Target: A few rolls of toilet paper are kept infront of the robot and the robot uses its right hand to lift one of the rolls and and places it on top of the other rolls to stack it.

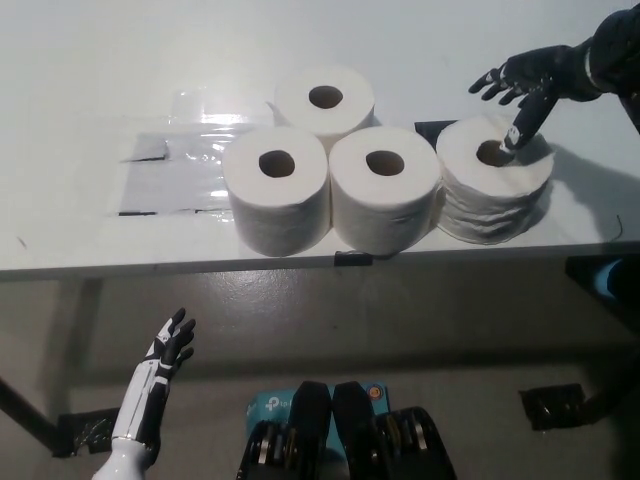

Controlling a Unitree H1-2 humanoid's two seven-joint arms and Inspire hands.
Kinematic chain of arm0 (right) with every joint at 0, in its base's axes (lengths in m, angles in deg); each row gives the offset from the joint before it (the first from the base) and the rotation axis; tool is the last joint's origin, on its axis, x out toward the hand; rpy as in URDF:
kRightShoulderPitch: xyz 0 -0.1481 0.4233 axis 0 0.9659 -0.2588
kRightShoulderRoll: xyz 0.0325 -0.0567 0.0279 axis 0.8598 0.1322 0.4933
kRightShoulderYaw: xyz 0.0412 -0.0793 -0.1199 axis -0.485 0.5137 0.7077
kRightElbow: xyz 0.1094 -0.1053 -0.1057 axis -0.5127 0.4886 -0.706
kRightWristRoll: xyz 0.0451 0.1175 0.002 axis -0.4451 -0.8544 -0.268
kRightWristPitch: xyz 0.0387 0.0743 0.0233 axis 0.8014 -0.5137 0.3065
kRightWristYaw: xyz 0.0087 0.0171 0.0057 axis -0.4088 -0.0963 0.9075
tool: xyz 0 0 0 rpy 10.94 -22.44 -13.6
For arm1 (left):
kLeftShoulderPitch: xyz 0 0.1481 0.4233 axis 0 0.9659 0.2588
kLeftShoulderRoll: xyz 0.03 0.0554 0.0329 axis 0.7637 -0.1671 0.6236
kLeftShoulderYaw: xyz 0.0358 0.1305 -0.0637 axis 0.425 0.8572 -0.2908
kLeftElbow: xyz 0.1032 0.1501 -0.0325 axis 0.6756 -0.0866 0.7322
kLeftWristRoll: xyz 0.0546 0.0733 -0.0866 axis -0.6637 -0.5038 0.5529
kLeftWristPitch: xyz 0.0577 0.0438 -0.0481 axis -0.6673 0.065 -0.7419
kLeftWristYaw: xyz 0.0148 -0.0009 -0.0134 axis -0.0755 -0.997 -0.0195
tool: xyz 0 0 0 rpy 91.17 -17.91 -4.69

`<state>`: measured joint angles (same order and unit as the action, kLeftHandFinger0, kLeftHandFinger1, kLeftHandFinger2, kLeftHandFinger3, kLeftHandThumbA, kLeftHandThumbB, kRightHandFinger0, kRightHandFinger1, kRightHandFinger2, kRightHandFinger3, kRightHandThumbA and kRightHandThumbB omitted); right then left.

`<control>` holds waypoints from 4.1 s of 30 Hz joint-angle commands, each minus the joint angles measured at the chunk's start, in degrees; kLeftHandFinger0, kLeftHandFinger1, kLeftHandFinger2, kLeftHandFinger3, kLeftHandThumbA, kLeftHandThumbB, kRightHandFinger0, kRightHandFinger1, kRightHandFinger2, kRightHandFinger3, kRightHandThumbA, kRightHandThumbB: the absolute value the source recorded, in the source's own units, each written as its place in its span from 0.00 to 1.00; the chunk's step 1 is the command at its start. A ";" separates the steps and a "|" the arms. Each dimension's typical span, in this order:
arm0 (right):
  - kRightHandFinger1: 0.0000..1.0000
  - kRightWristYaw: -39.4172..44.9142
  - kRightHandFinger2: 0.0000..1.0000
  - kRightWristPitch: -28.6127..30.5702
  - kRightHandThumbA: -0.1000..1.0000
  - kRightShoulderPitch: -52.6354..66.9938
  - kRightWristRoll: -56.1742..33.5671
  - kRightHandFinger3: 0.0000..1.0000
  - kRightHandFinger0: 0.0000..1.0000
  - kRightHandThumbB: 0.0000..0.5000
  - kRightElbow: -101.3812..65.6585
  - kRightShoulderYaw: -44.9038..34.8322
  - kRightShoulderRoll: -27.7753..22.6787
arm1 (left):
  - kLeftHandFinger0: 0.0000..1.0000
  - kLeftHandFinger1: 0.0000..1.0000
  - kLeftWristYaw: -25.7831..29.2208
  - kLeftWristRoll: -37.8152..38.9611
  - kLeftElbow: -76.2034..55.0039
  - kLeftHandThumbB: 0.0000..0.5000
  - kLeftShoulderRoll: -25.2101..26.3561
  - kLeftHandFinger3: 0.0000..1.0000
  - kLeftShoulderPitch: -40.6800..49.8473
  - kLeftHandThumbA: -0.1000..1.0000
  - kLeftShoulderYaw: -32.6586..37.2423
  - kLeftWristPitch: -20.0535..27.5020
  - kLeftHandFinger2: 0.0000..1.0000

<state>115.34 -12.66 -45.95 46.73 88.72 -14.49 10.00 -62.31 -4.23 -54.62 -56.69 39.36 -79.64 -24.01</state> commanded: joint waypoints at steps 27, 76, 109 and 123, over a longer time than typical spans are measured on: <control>1.00 -7.04 1.00 2.05 1.00 -3.74 3.30 1.00 1.00 0.73 2.13 -5.28 0.40 | 1.00 1.00 -1.18 0.07 -1.81 0.27 0.96 1.00 0.19 0.99 0.42 2.54 1.00; 0.77 -10.11 0.90 4.31 0.78 -1.46 9.30 1.00 0.65 0.49 15.55 -1.41 7.53 | 1.00 1.00 -1.71 0.18 -2.44 0.28 0.52 1.00 0.69 0.99 0.04 1.95 1.00; 0.00 -11.32 0.00 -0.78 0.90 14.24 -21.22 0.17 0.00 0.14 15.81 -47.02 -0.01 | 1.00 1.00 -0.84 0.81 -2.15 0.25 0.33 1.00 1.45 1.00 -2.23 3.06 1.00; 0.00 -0.45 0.00 -3.22 1.00 14.30 -30.99 0.00 0.00 0.17 16.05 -60.50 2.53 | 1.00 1.00 -0.89 1.69 -2.14 0.28 -0.13 1.00 1.71 1.00 -3.23 3.01 1.00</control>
<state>106.92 -13.94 -29.16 22.98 104.97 -72.62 12.55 -63.67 -3.79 -54.90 -56.80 41.12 -82.18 -23.33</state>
